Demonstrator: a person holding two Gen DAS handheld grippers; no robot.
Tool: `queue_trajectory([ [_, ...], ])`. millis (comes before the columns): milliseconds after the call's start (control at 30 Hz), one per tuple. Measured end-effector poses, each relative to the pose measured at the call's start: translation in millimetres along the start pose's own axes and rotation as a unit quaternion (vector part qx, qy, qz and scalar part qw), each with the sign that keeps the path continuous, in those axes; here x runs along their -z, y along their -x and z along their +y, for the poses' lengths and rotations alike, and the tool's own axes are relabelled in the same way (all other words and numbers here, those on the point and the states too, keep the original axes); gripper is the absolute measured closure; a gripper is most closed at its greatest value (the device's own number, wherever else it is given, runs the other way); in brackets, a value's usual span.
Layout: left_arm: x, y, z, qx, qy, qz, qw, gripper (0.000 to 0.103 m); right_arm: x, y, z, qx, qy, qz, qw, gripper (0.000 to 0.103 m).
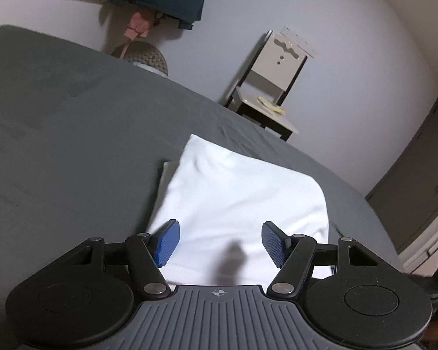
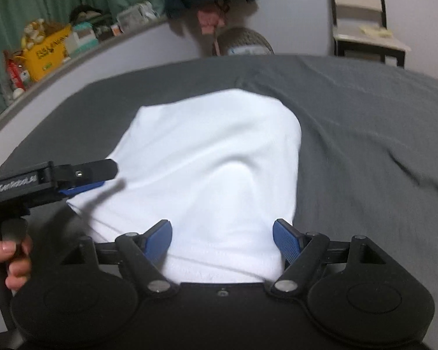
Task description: Fold clothes
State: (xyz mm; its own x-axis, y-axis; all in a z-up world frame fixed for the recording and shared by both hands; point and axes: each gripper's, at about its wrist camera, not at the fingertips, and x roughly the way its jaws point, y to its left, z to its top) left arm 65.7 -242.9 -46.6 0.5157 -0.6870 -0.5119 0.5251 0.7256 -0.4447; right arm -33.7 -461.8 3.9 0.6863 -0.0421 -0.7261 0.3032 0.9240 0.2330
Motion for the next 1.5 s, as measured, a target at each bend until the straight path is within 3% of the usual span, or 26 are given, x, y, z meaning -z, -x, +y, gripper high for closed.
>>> queue_trajectory([
  [133,-9.6,22.9,-3.4,-0.027,-0.048,-0.001,0.9985,0.037,-0.8,14.2,14.7,0.018,0.023,0.007,1.0,0.027],
  [167,-11.3,28.2,-7.6,-0.035,-0.064,-0.001,0.9974,0.036,0.1,20.7,19.6,0.022,0.029,-0.014,0.999,0.027],
  [267,-4.4,68.2,-2.5,-0.042,-0.094,-0.005,0.9947,0.036,1.7,30.7,29.7,0.022,0.047,-0.089,0.995,0.01],
  [367,2.6,109.5,7.9,-0.038,-0.096,-0.008,0.9947,0.036,3.7,12.9,32.3,0.001,0.068,-0.118,0.991,0.013],
  [433,8.5,122.2,15.0,-0.03,-0.09,-0.003,0.9955,0.036,5.2,-5.7,24.5,-0.011,0.041,-0.088,0.995,0.02],
  [500,12.7,124.6,16.9,-0.033,-0.095,0.014,0.9948,0.036,17.7,-7.6,16.1,-0.009,0.018,-0.076,0.997,0.02],
  [633,27.7,131.2,20.1,-0.044,-0.135,0.034,0.9893,0.034,28.9,7.8,31.7,0.04,0.063,-0.037,0.996,0.02],
  [700,36.6,135.0,21.1,-0.052,-0.149,0.029,0.9871,0.022,36.9,18.3,42.2,0.066,0.056,-0.033,0.996,0.019],
  [733,39.6,133.8,20.1,-0.052,-0.154,0.026,0.9863,0.022,43.4,25.1,47.4,0.076,0.042,-0.04,0.995,0.018],
  [800,45.5,131.5,18.3,-0.054,-0.165,0.02,0.9846,0.022,60.0,38.6,59.5,0.082,0.008,-0.068,0.994,0.0],
  [900,49.5,124.2,12.9,-0.055,-0.193,0.011,0.9796,0.022,86.5,55.2,84.6,0.105,0.005,-0.122,0.987,0.0],
  [1033,48.7,119.1,11.2,-0.067,-0.212,-0.013,0.9748,0.022,112.1,64.0,110.1,0.144,0.021,-0.149,0.978,0.0],
  [1200,48.0,106.8,21.4,-0.068,-0.192,-0.019,0.9789,0.022,130.7,56.7,111.7,0.193,-0.018,-0.129,0.973,0.0],
  [1400,50.2,86.7,24.6,-0.087,-0.199,-0.012,0.9761,0.022,134.9,38.7,113.1,0.199,-0.015,-0.138,0.97,0.0],
  [1500,53.7,79.0,23.8,-0.088,-0.206,0.003,0.9745,0.022,134.7,29.8,112.1,0.197,-0.018,-0.121,0.973,0.0],
])
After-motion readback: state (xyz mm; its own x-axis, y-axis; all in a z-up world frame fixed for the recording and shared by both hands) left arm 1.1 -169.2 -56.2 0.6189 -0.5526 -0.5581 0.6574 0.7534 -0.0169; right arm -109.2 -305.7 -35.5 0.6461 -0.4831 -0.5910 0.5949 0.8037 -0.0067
